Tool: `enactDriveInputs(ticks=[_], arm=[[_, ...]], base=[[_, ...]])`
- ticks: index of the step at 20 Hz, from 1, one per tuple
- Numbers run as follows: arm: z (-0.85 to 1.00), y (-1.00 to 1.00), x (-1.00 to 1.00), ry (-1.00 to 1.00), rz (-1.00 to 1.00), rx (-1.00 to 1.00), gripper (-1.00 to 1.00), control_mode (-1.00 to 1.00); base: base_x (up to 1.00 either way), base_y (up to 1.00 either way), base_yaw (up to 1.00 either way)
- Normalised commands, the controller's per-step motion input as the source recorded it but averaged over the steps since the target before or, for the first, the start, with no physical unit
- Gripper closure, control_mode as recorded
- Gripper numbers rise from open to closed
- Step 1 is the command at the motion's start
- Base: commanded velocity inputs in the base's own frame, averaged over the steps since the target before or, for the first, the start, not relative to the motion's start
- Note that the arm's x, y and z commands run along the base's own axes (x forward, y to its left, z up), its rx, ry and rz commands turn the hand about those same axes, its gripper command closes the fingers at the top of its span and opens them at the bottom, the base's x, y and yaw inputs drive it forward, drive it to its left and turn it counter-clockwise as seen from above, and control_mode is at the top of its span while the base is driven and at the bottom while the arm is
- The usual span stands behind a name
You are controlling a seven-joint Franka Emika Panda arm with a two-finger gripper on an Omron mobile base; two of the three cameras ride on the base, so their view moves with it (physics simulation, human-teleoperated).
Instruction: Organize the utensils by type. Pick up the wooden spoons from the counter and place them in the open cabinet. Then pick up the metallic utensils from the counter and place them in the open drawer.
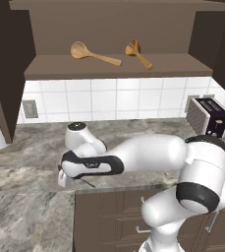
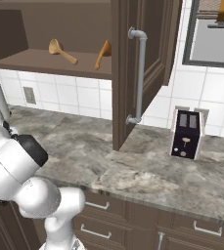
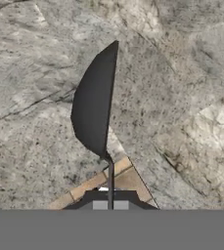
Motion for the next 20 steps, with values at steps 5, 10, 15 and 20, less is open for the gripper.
enactDriveInputs(ticks=[5, 10, 15, 20], arm=[[0.73, -0.66, -0.18, 0.01, -0.18, 0.15, 1.0, -1.0], [0.69, -0.47, -0.14, 0.0, -0.22, 0.09, 1.0, -1.0], [0.65, -0.3, -0.17, 0.0, -0.24, 0.0, 1.0, -1.0], [0.63, -0.33, -0.21, 0.0, -0.25, 0.0, 1.0, -1.0]], base=[[0.0, 0.0, 0.0], [0.0, 0.0, 0.0], [0.0, 0.0, 0.0], [0.0, 0.0, 0.0]])
